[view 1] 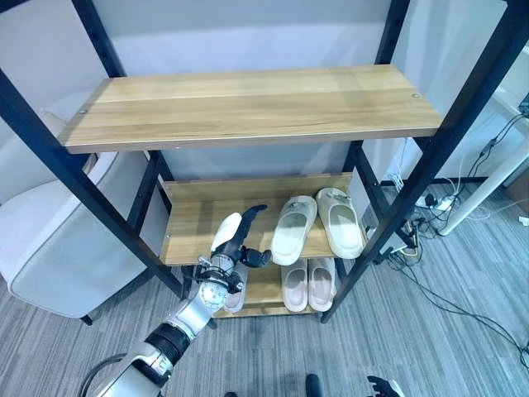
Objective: Arrange the slippers neatly on the shoe rack.
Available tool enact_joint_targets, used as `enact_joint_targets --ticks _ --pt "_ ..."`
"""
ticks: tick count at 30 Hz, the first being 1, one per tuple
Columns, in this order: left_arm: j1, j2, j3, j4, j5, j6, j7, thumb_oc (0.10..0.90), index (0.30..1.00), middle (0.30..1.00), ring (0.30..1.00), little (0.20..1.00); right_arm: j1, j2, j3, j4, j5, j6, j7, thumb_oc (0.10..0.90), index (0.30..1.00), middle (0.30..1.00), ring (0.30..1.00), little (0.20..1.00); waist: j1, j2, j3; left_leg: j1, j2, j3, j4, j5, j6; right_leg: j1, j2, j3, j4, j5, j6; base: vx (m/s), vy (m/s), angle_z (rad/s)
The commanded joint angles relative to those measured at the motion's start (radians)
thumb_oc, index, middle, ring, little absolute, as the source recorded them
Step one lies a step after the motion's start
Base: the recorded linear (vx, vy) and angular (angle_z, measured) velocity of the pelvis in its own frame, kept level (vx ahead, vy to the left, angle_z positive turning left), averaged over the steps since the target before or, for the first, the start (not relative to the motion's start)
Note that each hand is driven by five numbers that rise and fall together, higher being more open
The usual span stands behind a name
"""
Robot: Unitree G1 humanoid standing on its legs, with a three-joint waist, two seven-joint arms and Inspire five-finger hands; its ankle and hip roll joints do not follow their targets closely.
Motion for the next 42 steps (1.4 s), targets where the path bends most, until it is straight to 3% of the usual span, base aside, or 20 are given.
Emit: enact_joint_targets --ticks 1,27,42 --pt "-0.145 -0.029 0.077 0.055 -0.046 -0.084 0.007 0.8 0.9 0.9 0.9 0.9 -0.001 0.004 0.0 0.018 0.025 -0.009 -0.009 0.8 0.9 0.9 0.9 0.9 0.013 -0.016 -0.042 -0.001 -0.039 -0.017 0.007 -0.07 0.001 0.035 0.011 -0.054 0.014 -0.099 0.04 0.01 -0.008 0.06" --pt "-0.098 -0.158 0.005 0.137 -0.112 -0.056 -0.035 0.8 0.9 0.9 0.9 0.9 -0.012 0.015 0.014 0.019 0.039 -0.001 -0.026 0.8 0.9 0.9 0.9 0.9 -0.003 -0.017 -0.03 0.008 -0.034 -0.012 0.007 -0.078 0.005 0.038 0.021 -0.043 0.014 -0.103 0.033 0.0 -0.001 0.0" --pt "-0.096 -0.185 -0.048 0.036 -0.143 -0.072 -0.062 0.8 0.9 0.9 0.9 0.9 -0.013 0.025 0.025 0.014 0.053 -0.008 -0.027 0.8 0.9 0.9 0.9 0.9 -0.007 -0.016 -0.021 0.008 -0.032 -0.014 0.007 -0.082 0.007 0.036 0.022 -0.042 0.014 -0.105 0.031 0.0 0.0 0.0"
